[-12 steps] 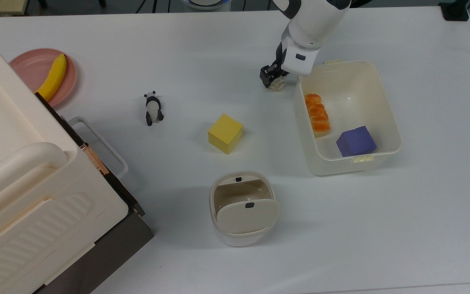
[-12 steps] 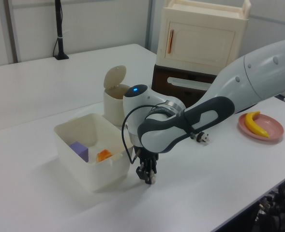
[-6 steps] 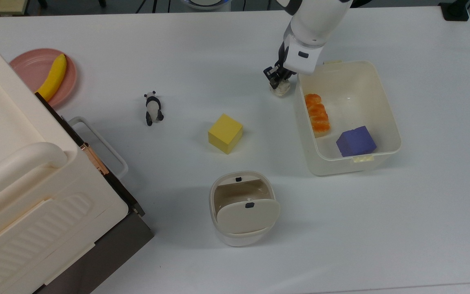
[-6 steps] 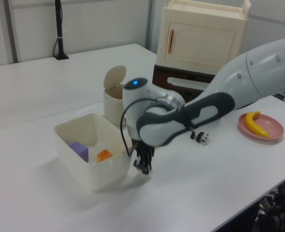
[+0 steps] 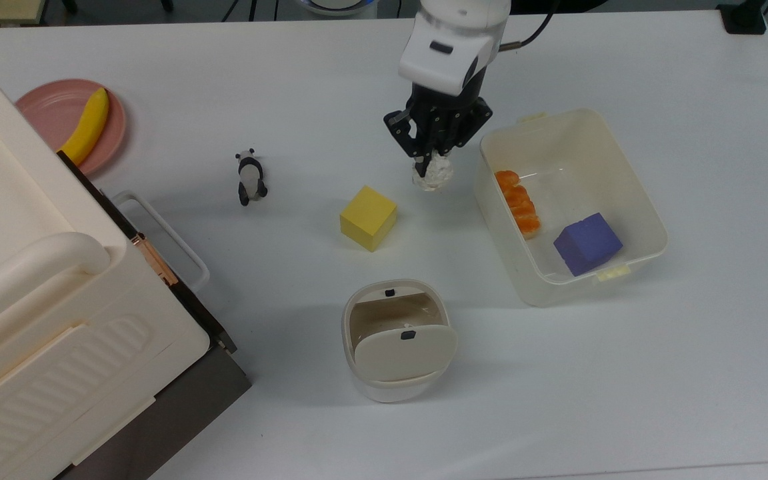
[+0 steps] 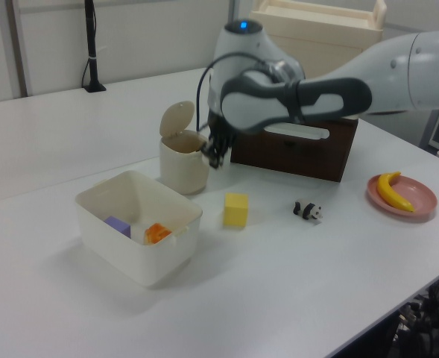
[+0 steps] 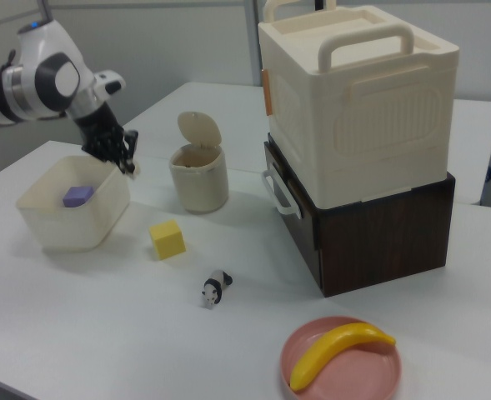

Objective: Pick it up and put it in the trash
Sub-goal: 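Lift the paper ball and carry it over the small cream trash can, then open the gripper to drop the paper ball into the trash can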

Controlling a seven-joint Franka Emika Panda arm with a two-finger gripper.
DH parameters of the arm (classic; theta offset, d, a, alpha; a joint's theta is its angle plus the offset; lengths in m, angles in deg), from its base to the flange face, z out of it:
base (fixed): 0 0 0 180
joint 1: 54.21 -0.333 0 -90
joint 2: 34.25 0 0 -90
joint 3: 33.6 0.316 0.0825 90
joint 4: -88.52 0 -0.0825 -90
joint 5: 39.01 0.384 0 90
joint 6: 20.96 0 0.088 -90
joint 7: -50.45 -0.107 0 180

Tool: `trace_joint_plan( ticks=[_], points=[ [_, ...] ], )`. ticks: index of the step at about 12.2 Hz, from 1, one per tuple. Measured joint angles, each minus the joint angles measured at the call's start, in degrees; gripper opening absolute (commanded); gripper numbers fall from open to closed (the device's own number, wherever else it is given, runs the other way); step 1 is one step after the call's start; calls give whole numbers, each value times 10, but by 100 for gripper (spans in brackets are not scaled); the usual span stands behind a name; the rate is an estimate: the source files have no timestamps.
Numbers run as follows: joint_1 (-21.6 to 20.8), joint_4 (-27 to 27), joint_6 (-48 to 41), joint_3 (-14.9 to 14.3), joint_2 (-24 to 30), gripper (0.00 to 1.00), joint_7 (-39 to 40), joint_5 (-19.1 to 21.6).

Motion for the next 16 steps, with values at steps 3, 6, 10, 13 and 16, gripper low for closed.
trace_joint_plan(
  ticks=[3,6,10,13,16],
  points=[
    [-2,21,2,2,-9,0,3,-2],
    [7,23,48,1,-24,0,3,-3],
    [44,83,94,-1,-80,0,3,-28],
    [64,100,166,-1,-114,0,3,-61],
    [74,101,216,0,-138,0,3,-97]
  ],
)
